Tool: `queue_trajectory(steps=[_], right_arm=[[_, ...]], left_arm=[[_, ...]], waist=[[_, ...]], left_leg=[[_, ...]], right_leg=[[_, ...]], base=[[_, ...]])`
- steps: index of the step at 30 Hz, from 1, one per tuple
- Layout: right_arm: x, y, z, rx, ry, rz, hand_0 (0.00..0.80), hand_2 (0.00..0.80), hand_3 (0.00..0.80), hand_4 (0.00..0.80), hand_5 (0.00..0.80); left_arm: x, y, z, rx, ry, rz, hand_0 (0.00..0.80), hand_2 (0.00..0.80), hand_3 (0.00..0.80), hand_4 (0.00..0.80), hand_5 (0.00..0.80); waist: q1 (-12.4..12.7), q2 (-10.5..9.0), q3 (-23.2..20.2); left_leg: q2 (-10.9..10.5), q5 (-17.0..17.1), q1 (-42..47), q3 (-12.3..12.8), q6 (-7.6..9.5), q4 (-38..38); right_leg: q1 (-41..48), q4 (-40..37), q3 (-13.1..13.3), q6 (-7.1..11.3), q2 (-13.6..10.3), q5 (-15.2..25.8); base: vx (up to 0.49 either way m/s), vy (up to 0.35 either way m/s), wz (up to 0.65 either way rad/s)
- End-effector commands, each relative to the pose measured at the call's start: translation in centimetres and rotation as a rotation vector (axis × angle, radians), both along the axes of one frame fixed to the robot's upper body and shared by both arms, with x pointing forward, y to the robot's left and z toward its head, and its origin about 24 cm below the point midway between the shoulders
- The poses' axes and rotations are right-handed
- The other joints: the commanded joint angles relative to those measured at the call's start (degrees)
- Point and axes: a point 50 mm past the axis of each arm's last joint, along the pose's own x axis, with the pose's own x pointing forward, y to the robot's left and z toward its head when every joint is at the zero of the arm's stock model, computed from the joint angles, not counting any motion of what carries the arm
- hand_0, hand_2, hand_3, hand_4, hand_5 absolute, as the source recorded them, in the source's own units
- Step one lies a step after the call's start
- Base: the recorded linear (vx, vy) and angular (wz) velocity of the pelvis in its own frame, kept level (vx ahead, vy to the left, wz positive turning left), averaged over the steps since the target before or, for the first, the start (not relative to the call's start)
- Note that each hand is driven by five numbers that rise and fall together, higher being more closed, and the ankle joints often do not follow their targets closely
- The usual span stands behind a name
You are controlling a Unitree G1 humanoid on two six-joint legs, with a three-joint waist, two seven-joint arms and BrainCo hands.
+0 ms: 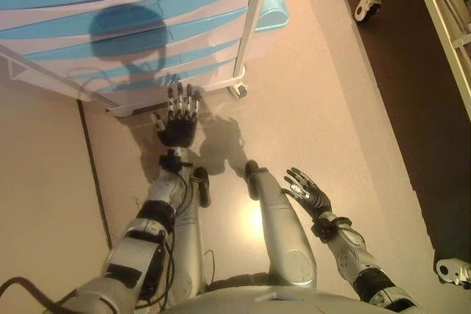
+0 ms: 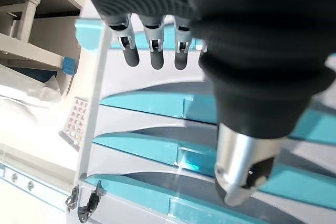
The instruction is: Open the drawer and pick up the medicine
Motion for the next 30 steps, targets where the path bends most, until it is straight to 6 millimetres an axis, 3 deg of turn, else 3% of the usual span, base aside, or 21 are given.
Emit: queue_trajectory(steps=[1,10,16,25,30], right_arm=[[-4.2,-0.4,-2.5,-0.045,0.151,0.071,0.0,0.0,0.0,0.0,0.0],[-4.3,-1.3,-2.5,-0.075,0.143,0.064,0.0,0.0,0.0,0.0,0.0],[-4.9,-1.7,-2.8,-0.091,0.137,0.071,0.0,0.0,0.0,0.0,0.0],[-5.1,-2.3,-2.9,-0.098,0.126,0.067,0.0,0.0,0.0,0.0,0.0],[-4.8,-2.3,-2.9,-0.097,0.116,0.07,0.0,0.0,0.0,0.0,0.0]], left_arm=[[0.5,0.1,2.7,-0.016,-0.114,0.024,0.0,0.0,0.0,0.0,0.0],[3.0,2.3,8.7,0.023,-0.188,0.116,0.0,0.0,0.0,0.0,0.0],[3.7,4.4,11.5,0.032,-0.213,0.204,0.0,0.0,0.0,0.0,0.0],[4.2,6.7,14.4,0.005,-0.242,0.306,0.0,0.0,0.0,0.0,0.0],[4.5,6.3,14.4,0.068,-0.234,0.277,0.0,0.0,0.0,0.0,0.0]], waist=[[-0.9,2.42,-1.5],[-2.4,2.46,-1.1],[-3.3,2.33,-0.5],[-4.0,2.32,0.0],[-3.9,2.52,0.6]], left_leg=[[-2.0,0.8,2.0,2.6,3.62,-9.3],[-1.6,-0.1,2.6,4.1,3.82,-9.8],[-1.6,-1.1,3.3,4.7,4.02,-9.8],[-1.2,-1.7,3.4,5.6,4.1,-10.0],[-1.3,-1.7,3.4,5.7,3.96,-10.3]], right_leg=[[-1.9,-0.9,-0.1,-1.84,2.0,4.0],[-1.8,-2.7,0.3,-1.5,1.5,5.2],[-1.3,-4.3,0.9,-1.36,1.6,5.8],[-1.4,-5.0,1.2,-1.44,1.6,5.9],[-1.4,-5.3,1.0,-1.31,1.4,6.4]], base=[[0.016,0.052,-0.03],[0.01,0.031,-0.05],[0.011,0.01,-0.05],[0.0,0.011,-0.02],[-0.007,0.001,0.0]])
